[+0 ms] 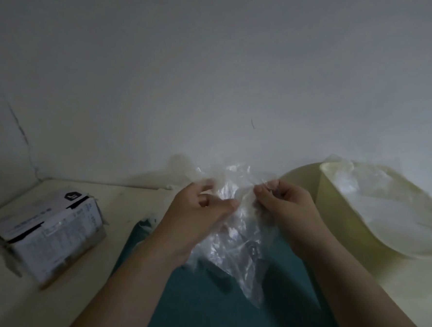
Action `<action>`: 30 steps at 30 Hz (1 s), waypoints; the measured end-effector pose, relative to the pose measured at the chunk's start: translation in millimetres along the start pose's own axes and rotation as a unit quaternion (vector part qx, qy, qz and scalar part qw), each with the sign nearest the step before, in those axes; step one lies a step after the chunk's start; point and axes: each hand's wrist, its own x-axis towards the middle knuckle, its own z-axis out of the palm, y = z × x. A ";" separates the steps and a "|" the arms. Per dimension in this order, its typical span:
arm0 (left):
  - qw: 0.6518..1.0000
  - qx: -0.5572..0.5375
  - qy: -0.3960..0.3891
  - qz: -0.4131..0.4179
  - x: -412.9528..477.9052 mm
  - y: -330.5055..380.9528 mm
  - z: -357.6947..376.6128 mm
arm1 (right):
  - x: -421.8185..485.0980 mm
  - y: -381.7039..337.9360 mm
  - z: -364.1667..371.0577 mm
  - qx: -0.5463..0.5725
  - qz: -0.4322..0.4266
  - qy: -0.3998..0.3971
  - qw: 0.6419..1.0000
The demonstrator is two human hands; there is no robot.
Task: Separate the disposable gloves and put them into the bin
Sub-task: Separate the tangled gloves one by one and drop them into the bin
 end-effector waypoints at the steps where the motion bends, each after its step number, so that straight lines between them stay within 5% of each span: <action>1: 1.000 0.001 0.004 0.007 0.4 -3.3 -0.2 | 0.2 0.8 -2.5 -0.009 -0.002 0.007 1.000; 7: 0.997 0.025 0.024 0.071 -1.5 -4.8 -4.7 | 1.8 -1.3 -14.2 -0.143 0.011 -0.012 0.990; 15: 0.989 -0.065 -0.094 0.096 -13.3 12.8 -10.2 | -10.5 -27.5 -21.7 0.019 0.117 -0.165 0.979; 20: 0.981 -0.116 0.096 0.120 -3.7 9.3 -10.3 | -7.5 -23.7 -22.4 0.073 0.139 -0.209 0.965; 30: 0.967 0.005 0.200 0.155 2.7 -5.8 -8.5 | -10.5 -34.4 -14.6 0.108 0.087 -0.250 0.958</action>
